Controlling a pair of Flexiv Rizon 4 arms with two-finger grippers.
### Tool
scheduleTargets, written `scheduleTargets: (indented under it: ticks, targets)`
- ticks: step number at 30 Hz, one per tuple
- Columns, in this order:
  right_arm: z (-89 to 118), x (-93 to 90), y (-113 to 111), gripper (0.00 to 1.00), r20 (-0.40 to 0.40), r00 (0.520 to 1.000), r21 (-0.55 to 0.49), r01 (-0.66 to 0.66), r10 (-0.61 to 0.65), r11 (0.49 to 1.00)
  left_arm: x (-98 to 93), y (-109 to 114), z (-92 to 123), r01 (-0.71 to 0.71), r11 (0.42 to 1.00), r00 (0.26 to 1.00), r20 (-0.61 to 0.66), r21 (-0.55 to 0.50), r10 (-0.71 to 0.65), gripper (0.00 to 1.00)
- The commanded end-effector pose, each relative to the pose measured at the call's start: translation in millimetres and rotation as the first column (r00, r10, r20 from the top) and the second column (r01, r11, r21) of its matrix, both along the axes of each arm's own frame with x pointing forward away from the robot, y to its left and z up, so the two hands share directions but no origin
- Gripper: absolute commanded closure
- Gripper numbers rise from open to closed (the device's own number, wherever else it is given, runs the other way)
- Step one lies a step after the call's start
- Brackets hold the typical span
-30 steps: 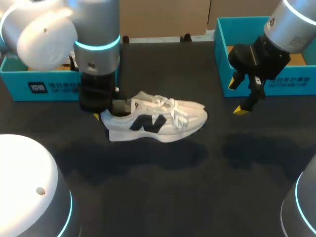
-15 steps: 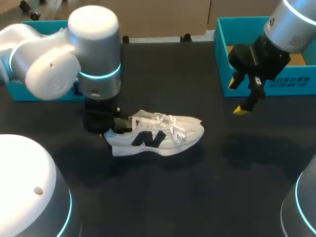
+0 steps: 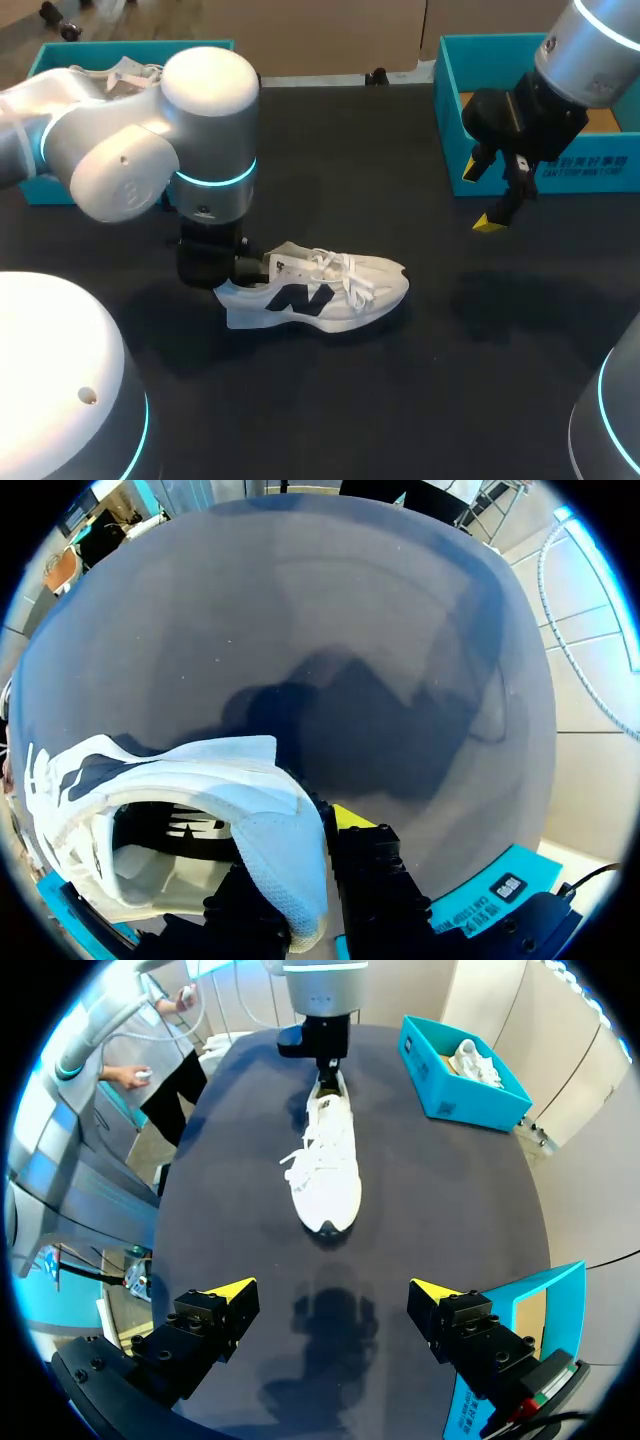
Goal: Take the shoe out of the shoebox, open the shoe tongue, remove and reinsert the insole, then place the shoe into the shoebox
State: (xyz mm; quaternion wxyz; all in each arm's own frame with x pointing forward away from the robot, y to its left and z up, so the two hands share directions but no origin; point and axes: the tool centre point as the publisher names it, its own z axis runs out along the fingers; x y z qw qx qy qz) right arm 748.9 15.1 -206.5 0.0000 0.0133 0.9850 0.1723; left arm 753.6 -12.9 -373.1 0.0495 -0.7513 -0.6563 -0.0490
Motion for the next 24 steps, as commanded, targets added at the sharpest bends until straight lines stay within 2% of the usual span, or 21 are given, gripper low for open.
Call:
scheduleTargets:
  ticks: [1,10,16,19,20,21,22,23,24]
  targets:
    - [-1,0.0,0,0.00,0.001,1.000,-0.002,0.000,0.000,1.000,-4.4,-3,2,-0.004,0.999,1.000,0.019,0.036,0.004,1.00]
    - [-1,0.0,0,0.00,0.001,1.000,-0.002,0.000,0.000,1.000,-8.1,-7,-4,-0.034,0.995,0.999,0.029,0.099,0.031,1.00]
    - [-1,0.0,0,0.00,0.001,1.000,-0.002,0.000,0.000,1.000,-9.9,-7,-8,-0.047,0.995,0.999,0.013,0.092,0.046,1.00]
    - [-1,0.0,0,0.00,0.001,1.000,-0.002,0.000,0.000,1.000,-10.9,-7,-10,-0.051,0.995,0.999,0.007,0.090,0.051,0.76]
    - [-1,0.0,0,0.00,0.001,1.000,-0.002,0.000,0.000,1.000,-11.4,-7,-11,-0.051,0.995,0.999,0.005,0.089,0.051,0.64]
    - [-1,0.0,0,0.00,0.001,1.000,-0.002,0.000,0.000,1.000,-12.0,-6,-11,-0.054,0.996,0.998,-0.003,0.077,0.055,0.51]
    - [-1,0.0,0,0.00,0.001,1.000,-0.002,0.000,0.000,1.000,-12.7,-6,-11,-0.056,0.996,0.998,-0.009,0.069,0.057,0.16]
    - [-1,0.0,0,0.00,0.001,1.000,-0.002,0.000,0.000,1.000,-13.2,-5,-9,-0.061,0.996,0.998,-0.008,0.059,0.062,0.00]
    - [-1,0.0,0,0.00,0.001,1.000,-0.002,0.000,0.000,1.000,-14.0,-4,-6,-0.062,0.997,0.998,-0.011,0.048,0.063,0.00]
